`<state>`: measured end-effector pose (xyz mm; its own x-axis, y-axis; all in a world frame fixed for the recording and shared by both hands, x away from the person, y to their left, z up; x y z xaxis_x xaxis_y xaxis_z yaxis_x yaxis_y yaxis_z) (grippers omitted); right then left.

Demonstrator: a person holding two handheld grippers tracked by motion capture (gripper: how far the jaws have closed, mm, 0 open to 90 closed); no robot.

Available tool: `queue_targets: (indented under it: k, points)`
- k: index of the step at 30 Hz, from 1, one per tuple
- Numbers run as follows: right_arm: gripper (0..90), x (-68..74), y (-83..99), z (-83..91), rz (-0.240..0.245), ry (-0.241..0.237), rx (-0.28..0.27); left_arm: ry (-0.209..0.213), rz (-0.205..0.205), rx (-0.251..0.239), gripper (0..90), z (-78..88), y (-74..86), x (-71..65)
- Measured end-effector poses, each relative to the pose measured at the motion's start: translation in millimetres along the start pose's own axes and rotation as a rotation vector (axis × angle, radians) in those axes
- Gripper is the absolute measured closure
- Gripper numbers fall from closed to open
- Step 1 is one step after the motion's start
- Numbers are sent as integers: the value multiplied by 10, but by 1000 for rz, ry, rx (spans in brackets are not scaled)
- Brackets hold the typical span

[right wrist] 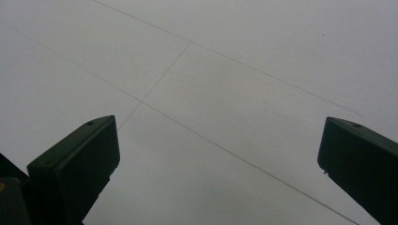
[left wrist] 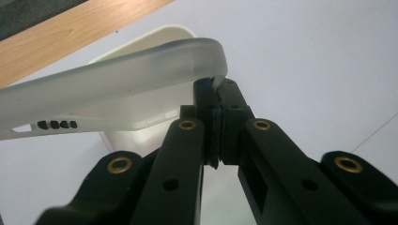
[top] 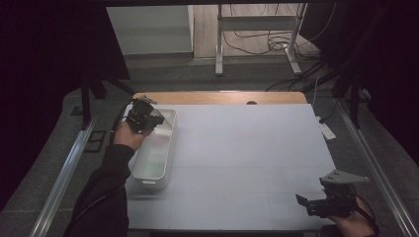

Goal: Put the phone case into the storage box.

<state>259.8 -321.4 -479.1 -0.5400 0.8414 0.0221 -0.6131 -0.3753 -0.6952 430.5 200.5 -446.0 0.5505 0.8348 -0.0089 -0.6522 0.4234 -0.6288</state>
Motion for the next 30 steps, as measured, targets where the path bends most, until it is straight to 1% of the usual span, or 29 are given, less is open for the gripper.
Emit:
queue_targets:
  k: [4, 6, 12, 26, 28, 30]
  points:
    - [0, 1, 0, -2, 1, -1, 1, 12, 13, 2, 879, -49, 5, 12]
    - [0, 2, 1, -3, 2, -2, 2, 6, 14, 12, 879, -82, 13, 20]
    - [0, 3, 1, -4, 2, -3, 3, -2, 22, 19, 879, -164, 18, 28]
    - [0, 4, 2, -6, 3, -8, 6, 1, 42, 38, 877, -360, 5, 31]
    - [0, 4, 2, -6, 3, -8, 6, 1, 49, 38, 877, -386, 5, 42]
    - [0, 5, 2, -6, 3, -8, 7, 5, 60, 27, 877, -402, 0, 56]
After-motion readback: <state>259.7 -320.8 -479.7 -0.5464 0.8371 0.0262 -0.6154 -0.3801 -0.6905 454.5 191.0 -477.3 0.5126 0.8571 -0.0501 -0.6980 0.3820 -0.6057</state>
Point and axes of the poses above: each handheld gripper's, and its own axes: z roughly backward along the jaws, y roughly out of its underside, x roughly to its left, the point moved 4 cm from there along -z, roughly forward along the jaws, and after that the axes turned 2 degrees about -z, right-handed, at the moved point
